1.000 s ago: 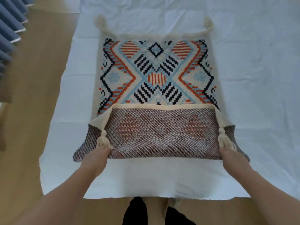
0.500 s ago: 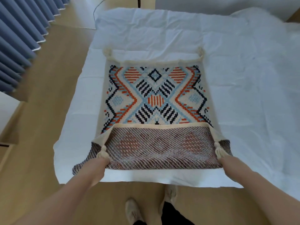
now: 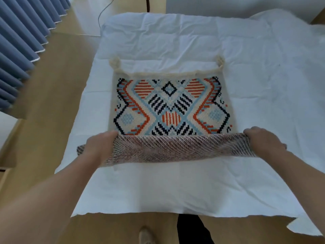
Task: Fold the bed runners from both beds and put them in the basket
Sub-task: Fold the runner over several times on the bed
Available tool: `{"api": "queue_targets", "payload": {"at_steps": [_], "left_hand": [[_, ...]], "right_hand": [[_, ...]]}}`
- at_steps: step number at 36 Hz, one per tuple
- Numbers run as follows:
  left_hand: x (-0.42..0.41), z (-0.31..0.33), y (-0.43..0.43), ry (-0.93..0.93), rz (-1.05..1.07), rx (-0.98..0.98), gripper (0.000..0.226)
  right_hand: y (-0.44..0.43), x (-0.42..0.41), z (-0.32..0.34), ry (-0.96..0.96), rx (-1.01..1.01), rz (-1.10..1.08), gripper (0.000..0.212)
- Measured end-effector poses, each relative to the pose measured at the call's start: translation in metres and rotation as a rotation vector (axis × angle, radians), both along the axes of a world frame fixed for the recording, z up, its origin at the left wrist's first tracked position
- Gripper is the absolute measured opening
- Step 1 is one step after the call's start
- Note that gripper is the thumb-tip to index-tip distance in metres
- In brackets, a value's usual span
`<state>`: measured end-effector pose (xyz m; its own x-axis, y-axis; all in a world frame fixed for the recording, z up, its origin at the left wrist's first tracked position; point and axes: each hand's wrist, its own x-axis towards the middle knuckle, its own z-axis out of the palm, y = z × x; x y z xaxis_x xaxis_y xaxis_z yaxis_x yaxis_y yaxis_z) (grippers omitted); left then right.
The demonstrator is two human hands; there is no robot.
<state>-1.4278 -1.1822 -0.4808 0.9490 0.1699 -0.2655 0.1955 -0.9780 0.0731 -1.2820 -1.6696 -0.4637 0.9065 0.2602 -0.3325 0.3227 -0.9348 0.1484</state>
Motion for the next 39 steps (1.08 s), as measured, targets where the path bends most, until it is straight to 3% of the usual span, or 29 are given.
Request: {"api": "queue_targets", "payload": {"at_steps": [10,17,22,25,32,36,39], "left_hand": [[0.150,-0.039,0.029,-0.141,0.043,0.175,0.022],[0.198,-0.083,0.023,-0.058,0.108,0.189,0.026],[0.219,-0.113,0.020,0.045,0.155,0.243,0.057],[0.215,-0.125,0.011,0.121,0.193,0.203,0.070],[0.133,-0.135,-0.025,0.246,0.008,-0.016,0.059],[0.090,-0.141,-0.030,0.311,-0.043,-0.086,0.075],[0.067,-0.150,-0.023,0.311,-0.080,-0.026,0.083]], "right_hand": [[0.054,0.172,-0.033,-0.044,0.010,0.113,0.031],[0.077,0.232,-0.087,0.003,-0.055,0.191,0.023],[0.080,0.252,-0.128,-0.053,-0.097,0.191,0.042],[0.084,0.248,-0.142,0.013,-0.178,0.127,0.062],[0.059,0.156,-0.169,0.174,0.040,0.207,0.060],[0.046,0.101,-0.172,0.265,-0.017,0.193,0.081],[0.038,0.076,-0.177,0.250,-0.076,0.201,0.097]]}}
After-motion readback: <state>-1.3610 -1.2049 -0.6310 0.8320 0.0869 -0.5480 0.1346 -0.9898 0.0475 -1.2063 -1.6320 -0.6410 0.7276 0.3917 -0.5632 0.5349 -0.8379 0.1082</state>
